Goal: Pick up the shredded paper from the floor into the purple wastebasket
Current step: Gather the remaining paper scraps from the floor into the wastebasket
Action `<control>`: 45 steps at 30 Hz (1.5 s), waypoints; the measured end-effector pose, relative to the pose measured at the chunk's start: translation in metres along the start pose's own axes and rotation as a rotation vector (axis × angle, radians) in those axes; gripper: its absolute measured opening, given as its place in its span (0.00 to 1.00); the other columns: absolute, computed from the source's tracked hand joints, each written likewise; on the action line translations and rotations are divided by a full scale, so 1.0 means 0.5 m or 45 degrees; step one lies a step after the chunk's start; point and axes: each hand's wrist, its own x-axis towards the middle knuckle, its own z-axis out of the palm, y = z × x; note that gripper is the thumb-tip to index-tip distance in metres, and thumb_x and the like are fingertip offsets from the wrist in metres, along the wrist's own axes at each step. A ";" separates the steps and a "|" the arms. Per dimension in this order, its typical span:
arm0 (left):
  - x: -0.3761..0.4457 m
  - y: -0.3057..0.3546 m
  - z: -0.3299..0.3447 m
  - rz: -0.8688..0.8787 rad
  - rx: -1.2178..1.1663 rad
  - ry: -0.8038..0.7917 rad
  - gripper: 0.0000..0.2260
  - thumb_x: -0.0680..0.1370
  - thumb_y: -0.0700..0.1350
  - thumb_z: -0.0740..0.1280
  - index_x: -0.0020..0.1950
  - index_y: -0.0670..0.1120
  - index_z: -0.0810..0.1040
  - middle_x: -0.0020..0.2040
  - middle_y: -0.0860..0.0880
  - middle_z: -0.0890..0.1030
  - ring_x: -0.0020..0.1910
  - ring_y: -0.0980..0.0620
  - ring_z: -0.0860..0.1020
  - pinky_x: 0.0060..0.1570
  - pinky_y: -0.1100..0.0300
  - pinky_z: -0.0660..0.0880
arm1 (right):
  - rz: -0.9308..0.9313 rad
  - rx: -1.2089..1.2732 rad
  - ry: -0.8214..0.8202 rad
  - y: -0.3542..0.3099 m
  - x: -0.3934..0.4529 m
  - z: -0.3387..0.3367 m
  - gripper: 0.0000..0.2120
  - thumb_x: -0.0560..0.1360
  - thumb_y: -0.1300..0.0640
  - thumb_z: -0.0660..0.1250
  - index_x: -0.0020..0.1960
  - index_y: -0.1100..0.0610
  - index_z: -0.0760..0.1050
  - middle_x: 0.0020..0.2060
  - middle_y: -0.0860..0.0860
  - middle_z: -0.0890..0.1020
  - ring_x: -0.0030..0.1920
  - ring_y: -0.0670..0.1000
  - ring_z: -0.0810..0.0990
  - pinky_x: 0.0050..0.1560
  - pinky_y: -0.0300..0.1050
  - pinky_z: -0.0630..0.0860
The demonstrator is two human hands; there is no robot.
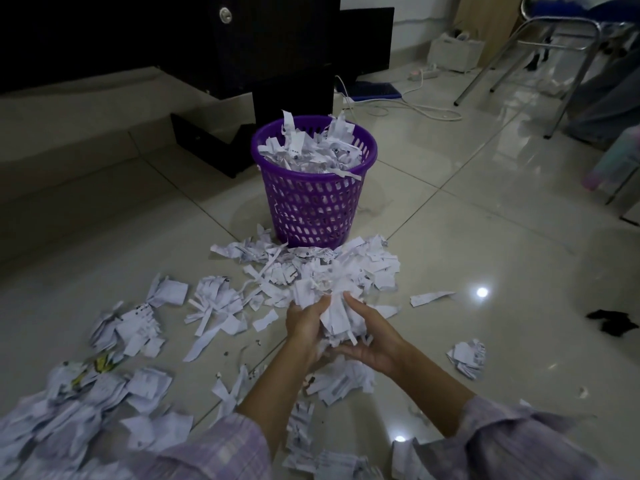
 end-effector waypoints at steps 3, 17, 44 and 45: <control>0.005 -0.003 -0.003 0.127 0.128 -0.002 0.24 0.75 0.40 0.71 0.69 0.41 0.69 0.61 0.40 0.78 0.53 0.42 0.80 0.40 0.56 0.80 | 0.020 0.048 -0.012 -0.013 0.001 0.012 0.22 0.74 0.48 0.70 0.62 0.61 0.78 0.59 0.61 0.80 0.59 0.58 0.79 0.57 0.57 0.77; 0.014 -0.049 -0.003 0.445 1.292 -0.189 0.23 0.70 0.55 0.54 0.60 0.45 0.74 0.58 0.42 0.78 0.58 0.43 0.77 0.54 0.45 0.78 | 0.084 -0.432 0.124 0.005 0.047 0.042 0.31 0.64 0.41 0.77 0.59 0.59 0.79 0.62 0.66 0.76 0.56 0.58 0.79 0.60 0.56 0.76; -0.033 0.085 0.008 0.047 0.606 -0.187 0.21 0.77 0.53 0.67 0.62 0.40 0.77 0.58 0.45 0.80 0.59 0.45 0.77 0.58 0.52 0.72 | -0.065 -0.434 -0.092 -0.108 0.033 0.003 0.22 0.73 0.55 0.71 0.62 0.66 0.75 0.54 0.66 0.80 0.46 0.59 0.81 0.41 0.48 0.78; -0.034 0.101 0.014 0.051 0.636 -0.220 0.20 0.77 0.55 0.66 0.61 0.41 0.77 0.59 0.47 0.80 0.58 0.47 0.77 0.56 0.54 0.72 | -0.081 -0.446 -0.099 -0.125 0.034 0.010 0.22 0.73 0.55 0.71 0.62 0.66 0.75 0.52 0.64 0.81 0.43 0.58 0.82 0.38 0.46 0.78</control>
